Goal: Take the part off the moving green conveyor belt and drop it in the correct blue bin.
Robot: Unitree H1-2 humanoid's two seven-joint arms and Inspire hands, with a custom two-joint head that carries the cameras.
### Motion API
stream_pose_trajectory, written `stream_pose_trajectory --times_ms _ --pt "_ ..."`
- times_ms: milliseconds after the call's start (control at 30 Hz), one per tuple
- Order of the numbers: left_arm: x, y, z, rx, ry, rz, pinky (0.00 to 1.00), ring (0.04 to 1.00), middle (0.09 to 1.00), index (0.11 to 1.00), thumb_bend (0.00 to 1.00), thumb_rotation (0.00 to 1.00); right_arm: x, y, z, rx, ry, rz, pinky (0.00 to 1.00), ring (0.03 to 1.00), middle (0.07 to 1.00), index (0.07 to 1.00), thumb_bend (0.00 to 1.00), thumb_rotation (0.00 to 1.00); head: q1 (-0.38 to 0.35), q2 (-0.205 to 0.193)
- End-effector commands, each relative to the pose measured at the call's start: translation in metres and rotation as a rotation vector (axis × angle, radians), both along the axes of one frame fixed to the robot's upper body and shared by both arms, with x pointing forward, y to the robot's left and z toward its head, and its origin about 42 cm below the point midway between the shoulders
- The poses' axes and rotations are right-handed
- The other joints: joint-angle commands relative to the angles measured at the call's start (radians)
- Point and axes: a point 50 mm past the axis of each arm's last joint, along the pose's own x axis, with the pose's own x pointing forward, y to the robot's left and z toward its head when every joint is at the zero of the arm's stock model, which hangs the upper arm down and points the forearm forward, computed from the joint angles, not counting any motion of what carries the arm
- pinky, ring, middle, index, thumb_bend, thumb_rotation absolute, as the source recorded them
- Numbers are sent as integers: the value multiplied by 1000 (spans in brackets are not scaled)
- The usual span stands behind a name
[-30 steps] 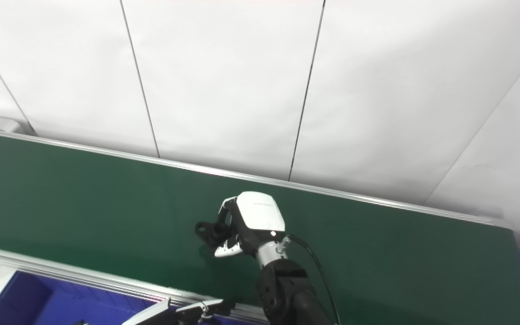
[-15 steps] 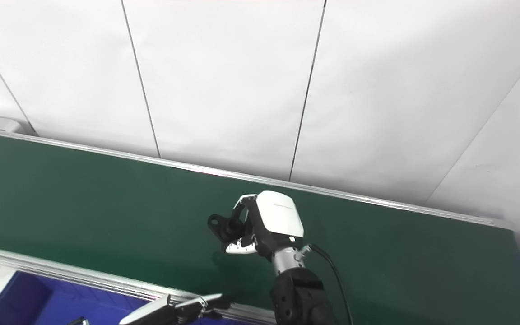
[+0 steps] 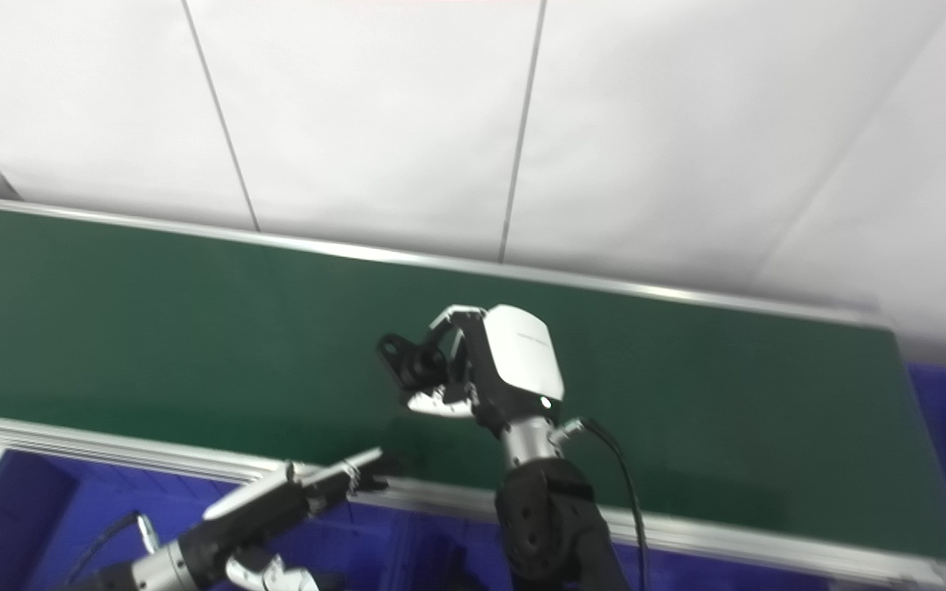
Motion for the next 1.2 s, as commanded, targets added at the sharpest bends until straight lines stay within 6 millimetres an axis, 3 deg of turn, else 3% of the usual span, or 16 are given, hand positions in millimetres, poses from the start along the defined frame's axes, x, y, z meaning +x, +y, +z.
stream_pose_trajectory --times_ms 0,167,367,833,1167 --pt "7 9 12 -18 -40 5 938 979 1000 987 404 461 -3 6 23 91 -91 -7 76 128 199 486 524 133 -32 22" --pt "13 16 19 -27 -45 8 937 976 1000 986 391 495 -20 3 23 151 -101 -34 77 130 205 486 524 134 -53 72" --pt "20 17 25 -27 -36 -1 927 975 1000 985 386 463 -46 -12 20 205 -63 -66 71 120 186 486 525 134 -48 112" --pt "29 18 32 -23 -50 -4 921 968 997 977 388 446 -91 -37 9 209 0 -85 81 130 196 486 524 129 -41 130" --pt "30 20 37 -25 -57 3 918 964 996 975 389 441 -126 -42 5 189 40 -60 99 144 205 485 524 129 -39 141"
